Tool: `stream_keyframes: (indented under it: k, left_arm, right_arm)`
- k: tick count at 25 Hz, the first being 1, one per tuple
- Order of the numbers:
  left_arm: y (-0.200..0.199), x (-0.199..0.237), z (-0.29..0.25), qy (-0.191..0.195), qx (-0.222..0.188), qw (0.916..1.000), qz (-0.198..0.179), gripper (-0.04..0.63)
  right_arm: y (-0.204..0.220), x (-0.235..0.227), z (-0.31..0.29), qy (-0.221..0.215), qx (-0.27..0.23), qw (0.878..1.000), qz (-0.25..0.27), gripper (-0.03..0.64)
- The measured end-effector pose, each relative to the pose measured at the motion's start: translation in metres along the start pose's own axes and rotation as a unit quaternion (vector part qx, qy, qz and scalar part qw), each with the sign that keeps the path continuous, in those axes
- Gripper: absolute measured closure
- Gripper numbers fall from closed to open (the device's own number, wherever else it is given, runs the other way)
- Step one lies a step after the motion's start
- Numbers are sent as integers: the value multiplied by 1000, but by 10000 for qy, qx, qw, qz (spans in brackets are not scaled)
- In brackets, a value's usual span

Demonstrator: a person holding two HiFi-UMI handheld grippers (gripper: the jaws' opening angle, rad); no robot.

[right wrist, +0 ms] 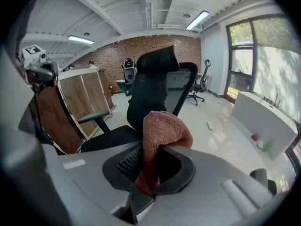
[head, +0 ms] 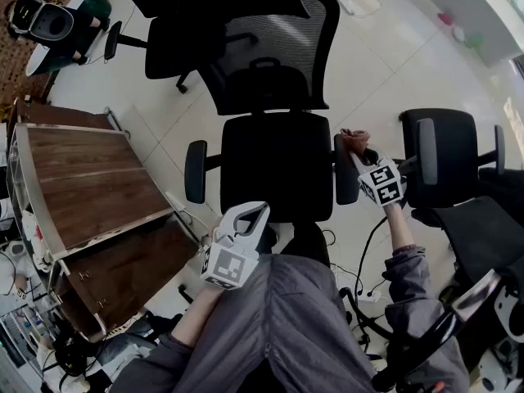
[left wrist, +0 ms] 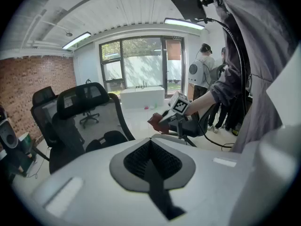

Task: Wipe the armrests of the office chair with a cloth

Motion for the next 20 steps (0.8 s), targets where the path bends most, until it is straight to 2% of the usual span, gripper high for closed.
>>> stream_keyframes:
  k: [4,8,13,20]
  left_arm:
    - [1,-6,-17,59,135,9999,-2,580]
    - [6,0,-25,1,227,9997,26,580]
    - [1,-1,-36,40,168,9998,80,580]
    - [-13,-16,-53,381,-22,9993,-66,580]
  right_arm:
    - [23,-36,-39,-97,475,9984,298,572]
    - [36,-40,-60,-240,773,9961,355,572]
    - [53,-17,-53,-485,884,9941,389,572]
    - [87,55,7,-799,955,9918,278,572]
Point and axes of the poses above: the fingertips, and each gripper's own axes: z backward along the fingers, x to its left, y out of its underside, the point moved 1 cm from there along z, backward along the fingers, and after that the axes turned 7 degrees about -x, right-handed, at the moved point
